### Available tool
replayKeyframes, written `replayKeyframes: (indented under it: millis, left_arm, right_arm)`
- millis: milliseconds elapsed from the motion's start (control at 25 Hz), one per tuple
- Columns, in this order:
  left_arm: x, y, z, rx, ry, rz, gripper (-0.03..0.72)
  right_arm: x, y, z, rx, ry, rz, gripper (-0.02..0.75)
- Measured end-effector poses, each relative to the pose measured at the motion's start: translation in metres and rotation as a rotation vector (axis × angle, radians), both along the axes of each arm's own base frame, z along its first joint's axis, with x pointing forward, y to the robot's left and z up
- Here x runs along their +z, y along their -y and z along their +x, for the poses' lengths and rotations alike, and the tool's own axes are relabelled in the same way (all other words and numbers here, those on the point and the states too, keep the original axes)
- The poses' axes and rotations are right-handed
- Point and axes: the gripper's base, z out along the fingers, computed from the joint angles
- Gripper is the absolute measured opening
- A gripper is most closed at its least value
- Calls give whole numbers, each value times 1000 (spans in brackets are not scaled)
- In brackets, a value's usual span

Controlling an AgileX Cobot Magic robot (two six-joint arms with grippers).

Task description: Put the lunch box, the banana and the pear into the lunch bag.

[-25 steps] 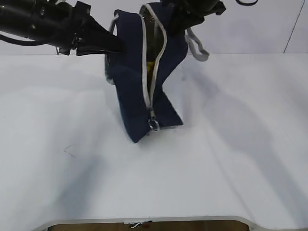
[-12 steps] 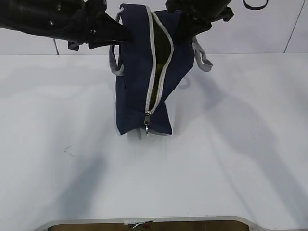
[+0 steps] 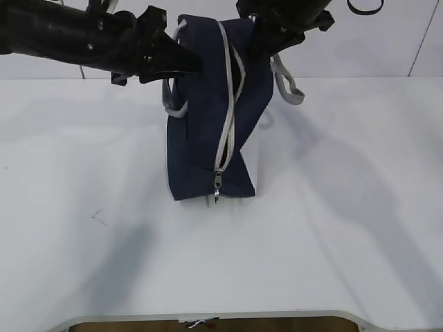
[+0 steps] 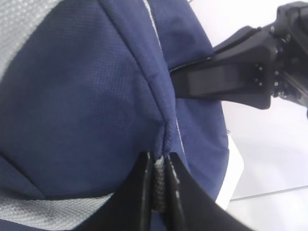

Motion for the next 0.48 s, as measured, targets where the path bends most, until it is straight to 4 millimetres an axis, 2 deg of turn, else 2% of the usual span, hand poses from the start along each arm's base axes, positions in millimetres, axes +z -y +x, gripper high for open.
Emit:
replayKeyframes:
  millis: [80, 200, 240, 280, 360, 480]
  left_arm:
    - [0, 0, 0, -3, 2, 7, 89]
    - [-2, 0, -1, -21, 6, 26, 244]
    - [-2, 0, -3, -34, 6, 31, 301]
    - [-2, 0, -4, -49, 3, 32, 347]
    - [-3, -4, -4, -65, -2, 32, 393]
    - [1, -15, -4, -75, 6, 44, 416]
  right_arm:
    - [0, 0, 1, -13, 0, 11, 230]
    - [1, -1, 1, -23, -4, 19, 443]
    - [1, -1, 1, -25, -3, 21, 492]
    - [2, -1, 0, -26, 0, 22, 518]
    - [6, 0, -1, -27, 7, 27, 547]
    - [22, 2, -9, -36, 36, 41, 560]
